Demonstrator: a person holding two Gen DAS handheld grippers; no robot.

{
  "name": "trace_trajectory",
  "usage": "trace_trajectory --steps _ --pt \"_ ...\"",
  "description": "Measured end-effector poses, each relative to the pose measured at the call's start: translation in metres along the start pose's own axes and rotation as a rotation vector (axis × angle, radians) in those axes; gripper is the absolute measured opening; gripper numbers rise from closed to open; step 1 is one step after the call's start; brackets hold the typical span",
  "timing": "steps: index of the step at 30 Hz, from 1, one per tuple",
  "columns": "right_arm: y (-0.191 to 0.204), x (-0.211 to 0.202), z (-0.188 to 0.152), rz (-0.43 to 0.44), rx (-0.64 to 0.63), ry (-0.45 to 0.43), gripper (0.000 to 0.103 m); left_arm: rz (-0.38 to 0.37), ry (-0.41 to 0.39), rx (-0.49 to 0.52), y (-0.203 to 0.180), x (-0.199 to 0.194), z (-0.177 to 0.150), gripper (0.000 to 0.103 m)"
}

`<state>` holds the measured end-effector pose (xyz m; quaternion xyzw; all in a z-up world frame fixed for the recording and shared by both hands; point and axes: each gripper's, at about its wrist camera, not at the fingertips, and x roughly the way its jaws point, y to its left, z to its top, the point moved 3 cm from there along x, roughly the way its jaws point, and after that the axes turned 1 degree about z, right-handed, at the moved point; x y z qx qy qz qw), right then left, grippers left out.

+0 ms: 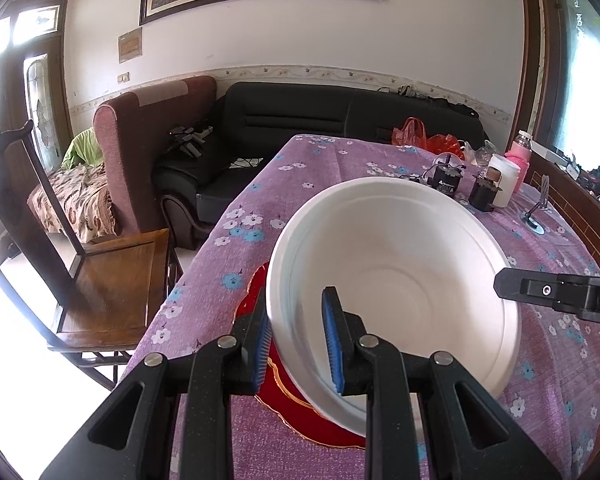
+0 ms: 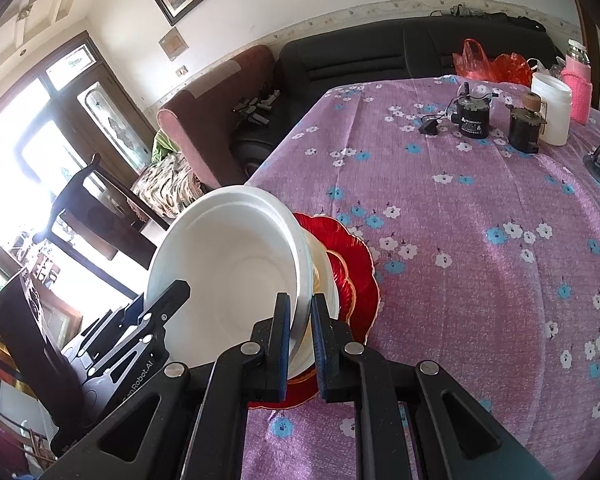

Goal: Organize plates and bowls
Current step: 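Lower the white bowl onto the plates with the left tool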

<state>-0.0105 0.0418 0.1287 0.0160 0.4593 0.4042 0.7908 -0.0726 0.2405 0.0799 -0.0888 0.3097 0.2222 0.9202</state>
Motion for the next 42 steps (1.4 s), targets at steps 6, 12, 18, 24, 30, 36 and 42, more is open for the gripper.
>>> trace_trajectory --steps 6,12,18,24,30,36,42 --pt "0.001 0.004 -0.001 -0.006 0.002 0.007 0.012 0.001 0.010 0.000 0.000 0.003 -0.001 0.022" --pt "0.001 0.005 -0.001 -0.010 0.002 0.010 0.012 -0.003 0.024 0.000 0.003 0.006 -0.003 0.022" --pt "-0.002 0.012 -0.002 -0.015 0.008 0.026 0.013 -0.014 0.045 -0.005 0.006 0.011 -0.005 0.022" --pt "-0.002 0.013 -0.003 -0.017 0.008 0.031 0.013 -0.020 0.048 -0.008 0.008 0.011 -0.004 0.022" --pt "0.000 0.012 -0.002 -0.015 0.005 0.031 0.014 -0.017 0.045 -0.007 0.008 0.013 -0.004 0.022" --pt "-0.001 0.013 -0.002 -0.010 0.006 0.033 0.014 -0.017 0.046 -0.005 0.007 0.013 -0.004 0.022" --pt "0.000 0.010 -0.003 -0.006 0.007 0.029 0.014 -0.017 0.044 -0.003 0.007 0.013 -0.004 0.022"
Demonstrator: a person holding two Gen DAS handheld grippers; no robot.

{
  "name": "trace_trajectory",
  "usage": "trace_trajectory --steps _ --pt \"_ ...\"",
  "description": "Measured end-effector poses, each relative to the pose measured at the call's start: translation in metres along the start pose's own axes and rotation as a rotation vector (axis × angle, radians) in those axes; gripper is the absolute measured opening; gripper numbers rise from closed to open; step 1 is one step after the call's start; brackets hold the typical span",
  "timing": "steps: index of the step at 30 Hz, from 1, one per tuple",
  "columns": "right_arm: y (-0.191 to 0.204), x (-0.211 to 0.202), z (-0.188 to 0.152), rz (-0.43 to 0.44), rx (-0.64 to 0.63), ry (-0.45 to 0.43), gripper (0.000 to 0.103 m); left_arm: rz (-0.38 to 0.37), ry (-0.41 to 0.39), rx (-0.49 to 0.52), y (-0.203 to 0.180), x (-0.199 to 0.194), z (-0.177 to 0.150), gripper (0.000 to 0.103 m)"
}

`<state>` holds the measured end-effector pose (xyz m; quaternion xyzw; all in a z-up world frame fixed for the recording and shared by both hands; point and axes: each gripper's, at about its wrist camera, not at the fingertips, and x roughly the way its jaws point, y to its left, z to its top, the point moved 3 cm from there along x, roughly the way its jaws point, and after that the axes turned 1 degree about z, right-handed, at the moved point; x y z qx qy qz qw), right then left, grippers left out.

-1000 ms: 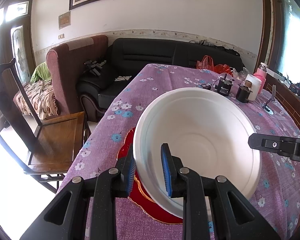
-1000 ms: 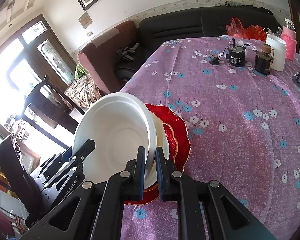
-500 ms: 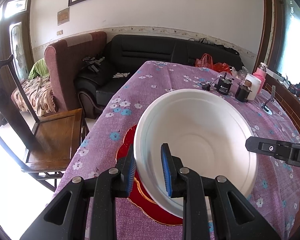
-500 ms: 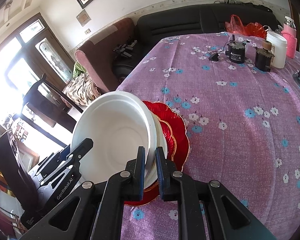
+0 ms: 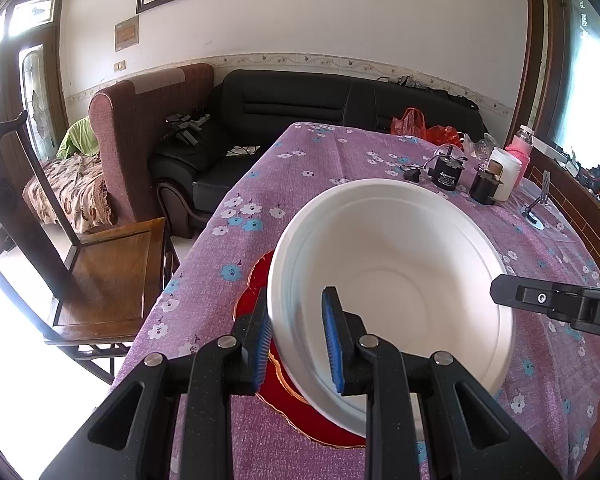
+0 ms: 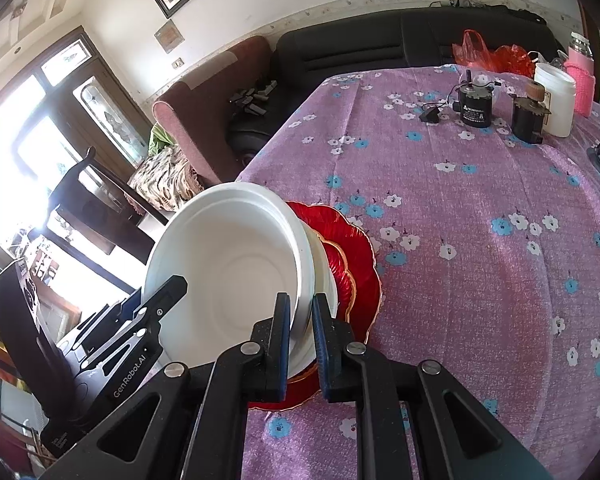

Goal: Organize plates and bowls
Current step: 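Lower the white bowl onto the plates with the left tool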

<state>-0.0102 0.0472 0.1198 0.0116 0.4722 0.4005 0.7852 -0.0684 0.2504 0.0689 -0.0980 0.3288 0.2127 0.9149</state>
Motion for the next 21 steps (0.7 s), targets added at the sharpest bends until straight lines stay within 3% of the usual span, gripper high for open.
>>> trace_trajectory --steps 21 --pt "0.0002 -0.0059 -0.0035 0.028 0.014 0.000 0.014 -0.002 0.002 0.001 0.0003 -0.0068 -0.0003 0.029"
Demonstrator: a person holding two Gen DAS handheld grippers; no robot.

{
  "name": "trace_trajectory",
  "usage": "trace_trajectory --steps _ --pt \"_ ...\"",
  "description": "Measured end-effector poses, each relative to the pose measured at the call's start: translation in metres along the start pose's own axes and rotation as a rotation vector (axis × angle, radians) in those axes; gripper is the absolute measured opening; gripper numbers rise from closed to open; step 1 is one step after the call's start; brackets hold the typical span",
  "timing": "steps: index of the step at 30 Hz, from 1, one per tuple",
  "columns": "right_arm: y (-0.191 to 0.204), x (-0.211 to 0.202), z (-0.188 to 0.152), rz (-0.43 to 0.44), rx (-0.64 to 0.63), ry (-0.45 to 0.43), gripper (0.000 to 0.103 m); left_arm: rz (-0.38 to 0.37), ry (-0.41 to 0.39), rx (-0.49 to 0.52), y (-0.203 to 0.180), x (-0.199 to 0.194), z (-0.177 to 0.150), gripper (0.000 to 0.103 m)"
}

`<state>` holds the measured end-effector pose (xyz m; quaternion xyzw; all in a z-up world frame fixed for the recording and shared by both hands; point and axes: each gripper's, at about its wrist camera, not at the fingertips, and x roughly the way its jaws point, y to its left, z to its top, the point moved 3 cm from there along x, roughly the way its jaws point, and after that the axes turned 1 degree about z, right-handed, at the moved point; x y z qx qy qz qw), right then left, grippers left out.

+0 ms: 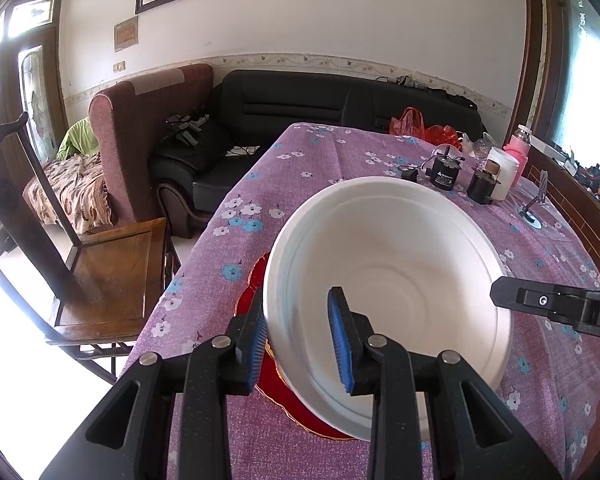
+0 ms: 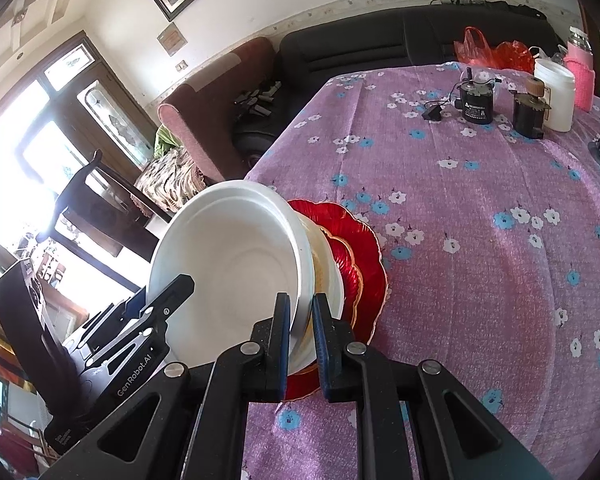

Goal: Organize plates and bowls
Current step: 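Lower the white bowl onto the plates with the left tool, then open the left tool and release the white bowl on the stack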

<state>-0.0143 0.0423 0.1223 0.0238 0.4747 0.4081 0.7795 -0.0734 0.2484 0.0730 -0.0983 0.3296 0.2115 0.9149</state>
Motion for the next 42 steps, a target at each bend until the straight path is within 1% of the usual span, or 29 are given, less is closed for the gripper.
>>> trace_trajectory --steps 8,9,14,17,26,27,28,31,32,33,34,35,36,38,40,42 --pt "0.000 -0.001 0.000 -0.001 -0.002 0.000 0.015 0.001 -0.003 0.001 -0.001 -0.001 0.000 0.029" --pt "0.000 0.000 -0.001 0.004 0.002 0.004 0.017 0.002 -0.003 0.001 -0.001 -0.001 0.001 0.029" --pt "-0.001 0.000 -0.001 0.006 0.002 0.004 0.017 0.005 -0.005 -0.002 -0.001 -0.003 0.000 0.029" --pt "0.001 -0.002 -0.002 0.004 -0.003 -0.002 0.021 0.006 -0.005 -0.003 0.000 -0.004 0.000 0.029" --pt "0.001 -0.004 -0.003 0.008 -0.005 -0.005 0.021 0.013 -0.008 0.001 0.003 -0.005 0.000 0.031" --pt "0.001 -0.004 -0.003 0.010 -0.004 -0.003 0.021 0.016 -0.010 0.000 0.002 -0.005 0.000 0.033" --pt "0.001 -0.004 -0.004 0.010 -0.004 -0.003 0.021 0.023 -0.014 0.001 0.003 -0.006 -0.001 0.038" --pt "0.000 -0.005 -0.005 0.009 -0.006 -0.002 0.023 0.035 -0.026 0.007 0.002 -0.010 -0.002 0.045" --pt "-0.001 -0.005 -0.005 0.008 -0.006 -0.004 0.027 0.040 -0.029 0.011 0.001 -0.011 -0.003 0.046" --pt "-0.001 -0.006 -0.006 0.005 -0.006 -0.007 0.033 0.043 -0.030 0.012 0.001 -0.011 -0.004 0.050" --pt "-0.002 -0.006 -0.007 0.003 -0.007 -0.010 0.036 0.044 -0.030 0.013 0.001 -0.012 -0.005 0.053" --pt "-0.002 -0.007 -0.008 0.000 -0.009 -0.014 0.040 0.045 -0.031 0.013 0.001 -0.012 -0.006 0.053" --pt "-0.002 -0.008 -0.008 -0.005 -0.012 -0.018 0.041 0.048 -0.032 0.013 0.000 -0.012 -0.007 0.054" --pt "-0.002 -0.011 -0.010 -0.018 -0.021 -0.026 0.044 0.079 -0.047 0.028 -0.001 -0.015 -0.009 0.056" --pt "-0.003 -0.013 -0.011 -0.026 -0.025 -0.035 0.050 0.090 -0.058 0.036 -0.002 -0.018 -0.010 0.066" --pt "-0.003 -0.016 -0.012 -0.032 -0.027 -0.044 0.059 0.101 -0.072 0.037 -0.002 -0.022 -0.012 0.071"
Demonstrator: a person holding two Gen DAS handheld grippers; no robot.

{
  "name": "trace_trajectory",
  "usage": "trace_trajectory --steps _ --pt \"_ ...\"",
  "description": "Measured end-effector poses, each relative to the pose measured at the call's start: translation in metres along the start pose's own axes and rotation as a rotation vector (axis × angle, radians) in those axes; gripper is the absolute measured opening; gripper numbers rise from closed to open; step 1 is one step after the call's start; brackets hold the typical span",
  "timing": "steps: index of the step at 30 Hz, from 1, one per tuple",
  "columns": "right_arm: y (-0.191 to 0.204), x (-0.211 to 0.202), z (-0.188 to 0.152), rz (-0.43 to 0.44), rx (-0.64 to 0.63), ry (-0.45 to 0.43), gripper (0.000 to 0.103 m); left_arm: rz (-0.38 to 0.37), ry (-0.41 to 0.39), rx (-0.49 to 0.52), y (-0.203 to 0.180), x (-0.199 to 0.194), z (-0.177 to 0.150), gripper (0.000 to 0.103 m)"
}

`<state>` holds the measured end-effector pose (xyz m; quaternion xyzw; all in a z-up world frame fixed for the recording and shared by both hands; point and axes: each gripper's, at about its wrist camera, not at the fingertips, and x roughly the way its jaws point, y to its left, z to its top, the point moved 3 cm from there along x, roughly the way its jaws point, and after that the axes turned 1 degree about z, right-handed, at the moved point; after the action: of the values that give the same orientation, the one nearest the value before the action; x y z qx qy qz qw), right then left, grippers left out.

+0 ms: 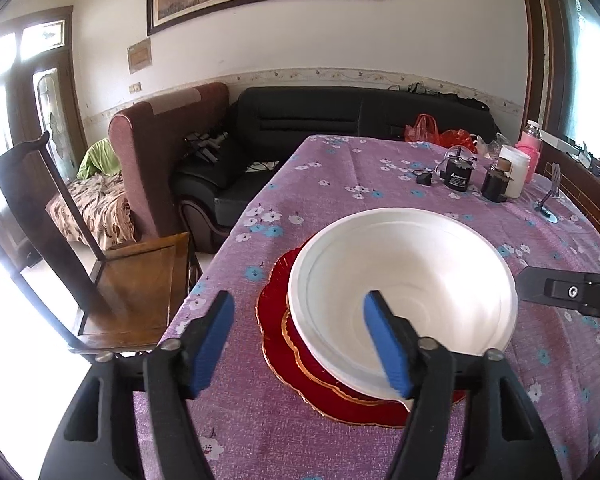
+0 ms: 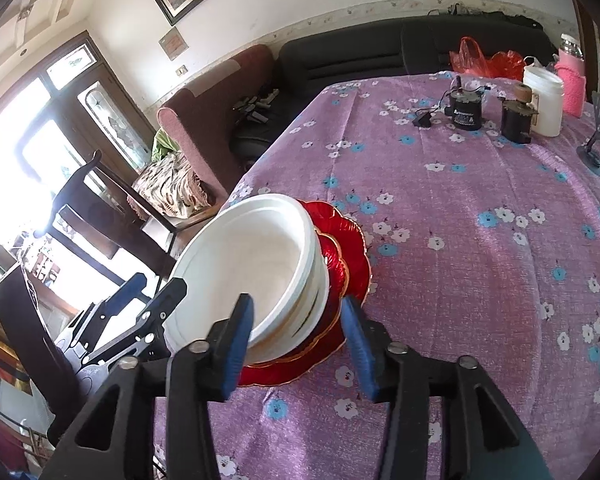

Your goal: Organize plates and bowls

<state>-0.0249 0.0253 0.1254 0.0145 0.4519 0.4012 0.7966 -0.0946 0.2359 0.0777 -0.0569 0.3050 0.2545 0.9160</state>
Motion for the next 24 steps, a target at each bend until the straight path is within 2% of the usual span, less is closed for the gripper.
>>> trace_trajectory --steps 12,16,24 --pt "-0.002 -0.012 -0.015 -0.066 -0.041 -0.047 0.081 0.055 -0.038 0.019 -0.003 -0.012 -0.006 0.082" --pt "-0.002 -0.015 -0.022 -0.090 -0.055 -0.054 0.084 0.065 -0.045 0.015 -0.003 -0.013 -0.007 0.088" --pt "-0.001 -0.021 -0.039 -0.148 -0.090 -0.085 0.088 0.094 -0.055 0.017 -0.002 -0.016 -0.014 0.090"
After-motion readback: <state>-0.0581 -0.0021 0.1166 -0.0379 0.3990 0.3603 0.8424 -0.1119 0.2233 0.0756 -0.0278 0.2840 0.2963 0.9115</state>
